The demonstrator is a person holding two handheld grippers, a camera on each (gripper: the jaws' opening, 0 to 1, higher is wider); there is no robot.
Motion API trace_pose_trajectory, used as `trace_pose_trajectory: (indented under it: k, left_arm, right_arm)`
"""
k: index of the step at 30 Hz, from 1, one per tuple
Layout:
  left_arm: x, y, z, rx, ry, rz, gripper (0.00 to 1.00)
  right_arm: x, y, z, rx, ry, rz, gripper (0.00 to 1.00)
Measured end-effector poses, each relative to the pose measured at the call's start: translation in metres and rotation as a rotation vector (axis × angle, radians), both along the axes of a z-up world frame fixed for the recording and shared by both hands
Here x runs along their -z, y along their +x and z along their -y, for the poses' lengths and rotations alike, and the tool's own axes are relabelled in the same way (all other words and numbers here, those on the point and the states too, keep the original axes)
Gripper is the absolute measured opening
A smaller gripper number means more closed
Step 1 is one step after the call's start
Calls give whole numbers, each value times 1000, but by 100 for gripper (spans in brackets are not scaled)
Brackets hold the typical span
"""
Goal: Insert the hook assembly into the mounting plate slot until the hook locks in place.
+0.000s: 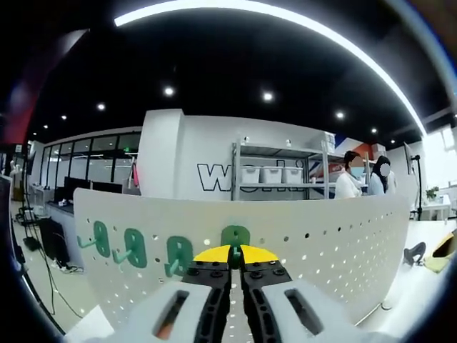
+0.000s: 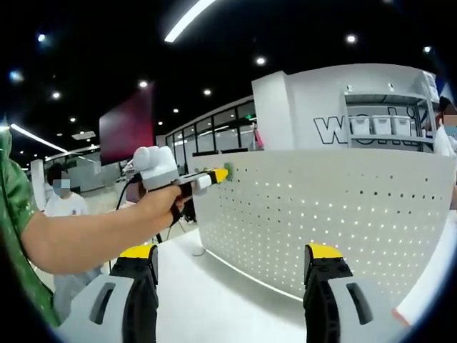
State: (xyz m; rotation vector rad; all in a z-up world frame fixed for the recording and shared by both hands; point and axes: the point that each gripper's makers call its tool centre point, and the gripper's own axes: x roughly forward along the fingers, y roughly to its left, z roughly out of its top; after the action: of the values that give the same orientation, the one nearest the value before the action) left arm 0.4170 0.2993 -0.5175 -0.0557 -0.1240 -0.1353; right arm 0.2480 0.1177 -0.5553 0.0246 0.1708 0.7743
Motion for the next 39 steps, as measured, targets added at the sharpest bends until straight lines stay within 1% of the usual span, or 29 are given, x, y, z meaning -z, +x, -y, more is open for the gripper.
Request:
trace_pose_trajectory:
  k: [16,20,25,28,31,36,39]
  left_arm:
    - [6,0,0,-3,16,-6,4]
    - [6,1,1,-2,32,-1,4]
    - [6,2,1,1,28,1,4]
    - [6,4,1,1,40,3,4]
    - [6,4,1,-4,73,4,4]
    - [6,6,1,-3,86,7,4]
    - [6,6,2,-8,114,12,4]
  right_arm:
    - [2,0,0,-2,-5,-6,86]
    - [2,0,0,-2,-7,-4,86]
    - [3,1,0,-1,-8,-8,86]
    - [3,2,0,0,-9,-9,86]
    - [2,2,1,1,-4,-8,86]
    - [4,3,1,3,-6,-10,85]
    - [5,3,0,2,-7,-14,85]
